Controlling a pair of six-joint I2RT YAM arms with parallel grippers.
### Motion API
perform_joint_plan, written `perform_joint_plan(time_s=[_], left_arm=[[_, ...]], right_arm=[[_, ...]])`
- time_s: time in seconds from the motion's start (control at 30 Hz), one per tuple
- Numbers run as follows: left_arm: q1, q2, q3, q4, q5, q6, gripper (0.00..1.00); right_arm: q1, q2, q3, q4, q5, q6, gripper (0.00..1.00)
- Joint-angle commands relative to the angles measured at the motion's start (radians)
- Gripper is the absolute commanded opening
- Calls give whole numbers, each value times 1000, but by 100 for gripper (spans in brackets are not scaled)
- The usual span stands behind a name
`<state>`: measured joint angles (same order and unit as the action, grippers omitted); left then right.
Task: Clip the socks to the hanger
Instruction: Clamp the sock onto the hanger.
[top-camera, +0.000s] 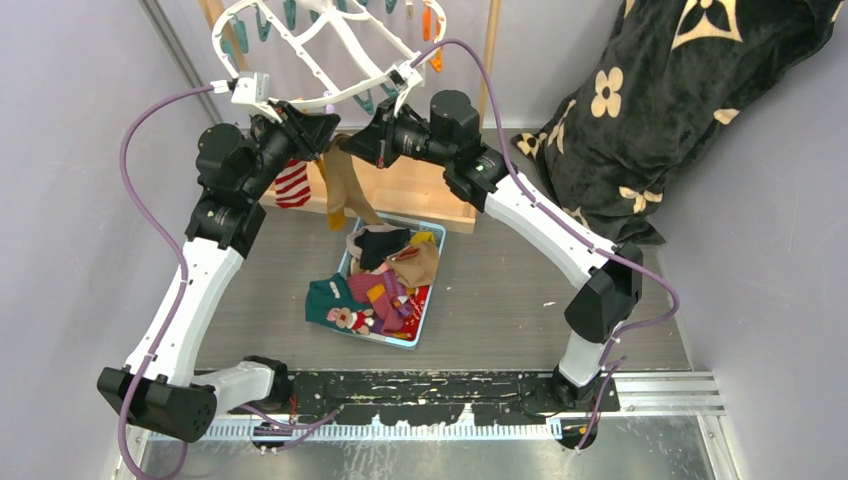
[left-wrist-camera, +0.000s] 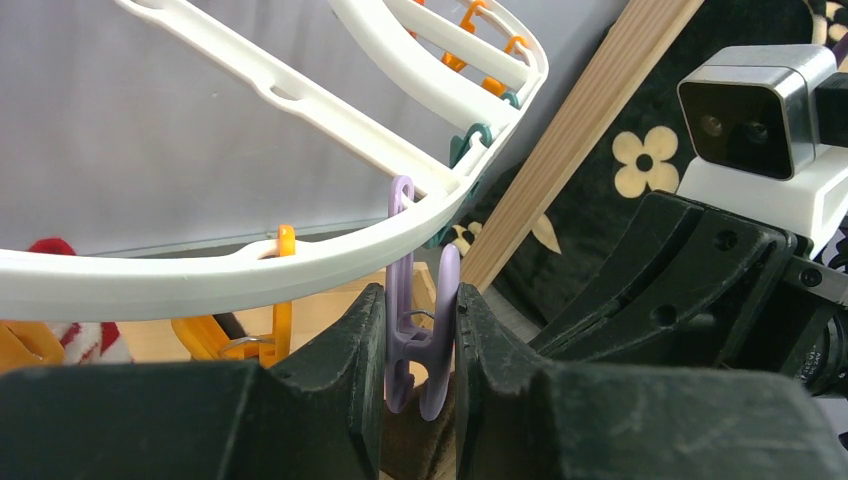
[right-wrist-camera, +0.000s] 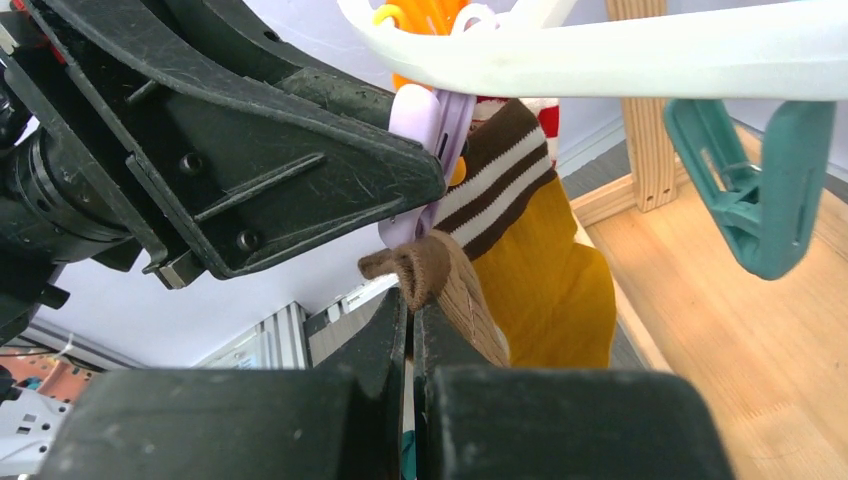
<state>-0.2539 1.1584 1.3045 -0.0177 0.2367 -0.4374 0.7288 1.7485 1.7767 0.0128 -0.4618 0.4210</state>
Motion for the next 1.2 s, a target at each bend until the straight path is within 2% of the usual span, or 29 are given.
perform_joint_plan(time_s=[0.0,1.17], left_arm=[[1,-7,21,79,-2,5,0],[0,-8,26,67,22,-1,0]], right_arm=[[-5,14,62,13,-57,7,1],[-19,63,135,6,-144,15,1]])
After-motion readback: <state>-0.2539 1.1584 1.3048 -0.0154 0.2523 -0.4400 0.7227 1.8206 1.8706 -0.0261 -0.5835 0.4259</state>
